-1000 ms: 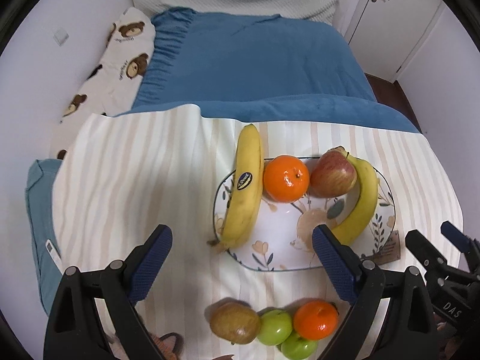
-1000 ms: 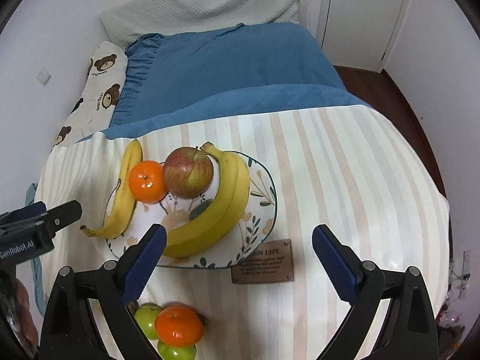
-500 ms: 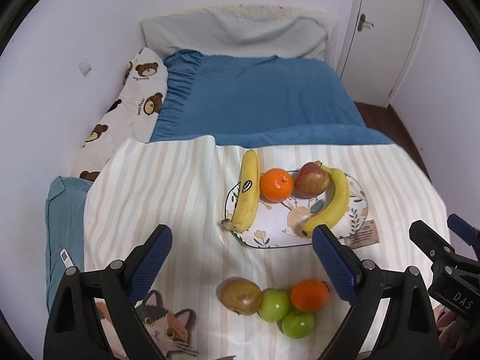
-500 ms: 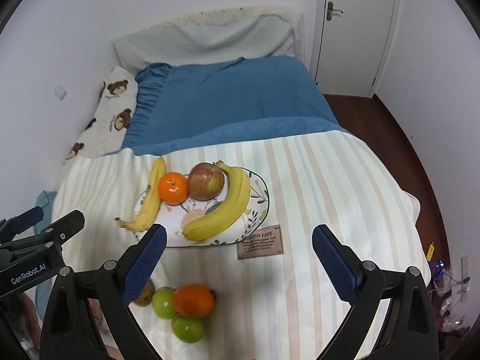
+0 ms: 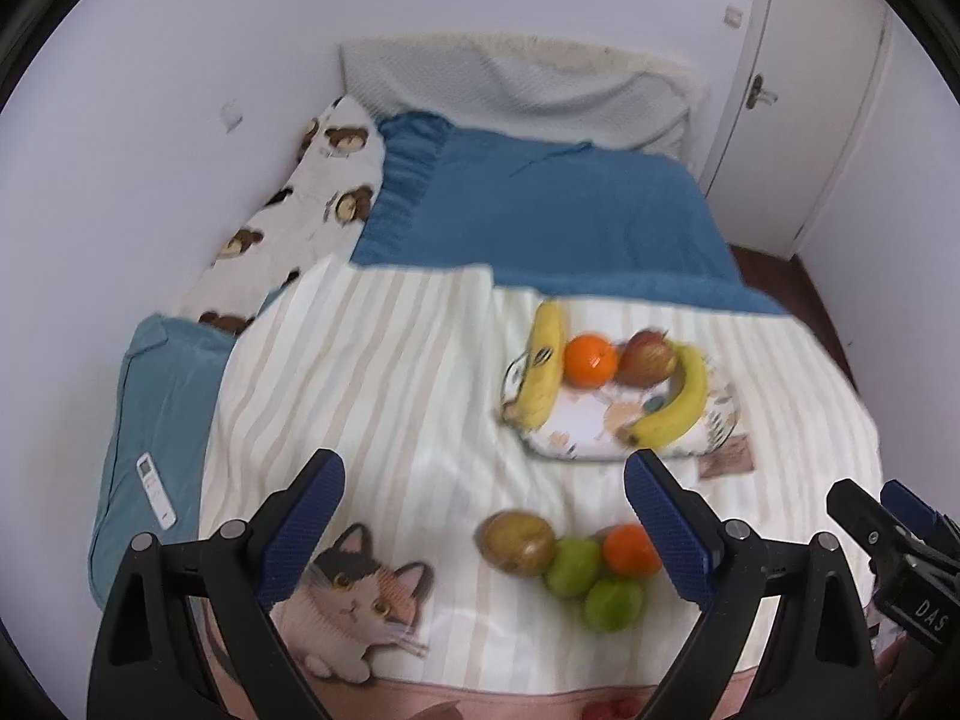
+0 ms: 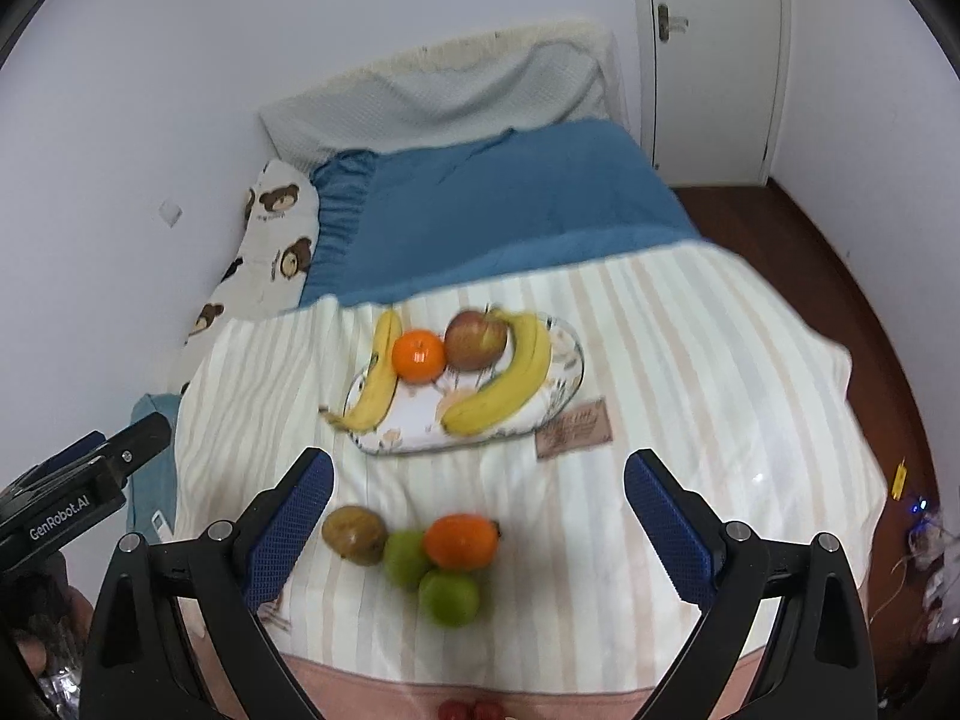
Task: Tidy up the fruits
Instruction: 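Grasp the brown pear with the left gripper while the right gripper grasps the orange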
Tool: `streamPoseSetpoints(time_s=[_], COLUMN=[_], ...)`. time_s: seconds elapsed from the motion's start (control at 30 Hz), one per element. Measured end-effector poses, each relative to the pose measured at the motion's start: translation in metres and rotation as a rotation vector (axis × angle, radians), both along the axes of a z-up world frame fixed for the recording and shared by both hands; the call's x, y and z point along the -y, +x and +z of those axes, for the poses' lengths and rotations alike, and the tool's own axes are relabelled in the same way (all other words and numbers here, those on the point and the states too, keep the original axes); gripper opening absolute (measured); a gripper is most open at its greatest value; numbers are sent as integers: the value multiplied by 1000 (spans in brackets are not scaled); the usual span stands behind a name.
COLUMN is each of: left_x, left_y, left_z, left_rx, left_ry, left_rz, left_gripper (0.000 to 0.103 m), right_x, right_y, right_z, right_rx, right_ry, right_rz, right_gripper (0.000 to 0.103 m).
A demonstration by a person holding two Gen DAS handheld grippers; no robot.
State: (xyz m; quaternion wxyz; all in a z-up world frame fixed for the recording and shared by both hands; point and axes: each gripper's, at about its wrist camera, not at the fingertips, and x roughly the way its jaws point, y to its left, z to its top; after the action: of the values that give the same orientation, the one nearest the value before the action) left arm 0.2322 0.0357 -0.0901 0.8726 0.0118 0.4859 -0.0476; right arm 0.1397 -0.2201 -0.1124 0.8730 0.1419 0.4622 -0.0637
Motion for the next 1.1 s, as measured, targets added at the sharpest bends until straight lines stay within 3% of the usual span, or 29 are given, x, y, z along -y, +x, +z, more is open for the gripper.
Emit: streamPoseSetpoints(time_s=[0.13,0.37,0.63,0.7,0.77,0.83,0.87,0.97,1.1], left_x=[-8,0,37,47,50,52,53,57,57], left_y=[4,16,36,38,40,42,42,39,38], left_z=[-41,-129,-205,-220,-220,-215,-213,-211,-211], left_rx=[-120,-386,-569,-592,-559,-544,-527,-515,-504], left_ry=[6,-19,-19,9,-14,-25,13,45,38], left_rz=[11,-33,-109,-142,-148,-160,-158,-200,-211], left_gripper=[95,95,95,96,94,73,64,65,67], right_x=[-1,7,12,11,9,6,4,-6,-17], right_y=[2,18,42,49,54,59,61,68,74], right_z=[-38,-132,-209,-219,-229,-236,-238,-245,-250], right_rx=[-79,-237,-358,-381,-401,-417,-420,-433,-459], right_ry=[57,231,365,379,392,403,404,408,361], right_rz=[3,-4,-50,-52,-54,-48,-42,-18,-9], right_gripper=[100,100,96,93,88,81,79,72,70])
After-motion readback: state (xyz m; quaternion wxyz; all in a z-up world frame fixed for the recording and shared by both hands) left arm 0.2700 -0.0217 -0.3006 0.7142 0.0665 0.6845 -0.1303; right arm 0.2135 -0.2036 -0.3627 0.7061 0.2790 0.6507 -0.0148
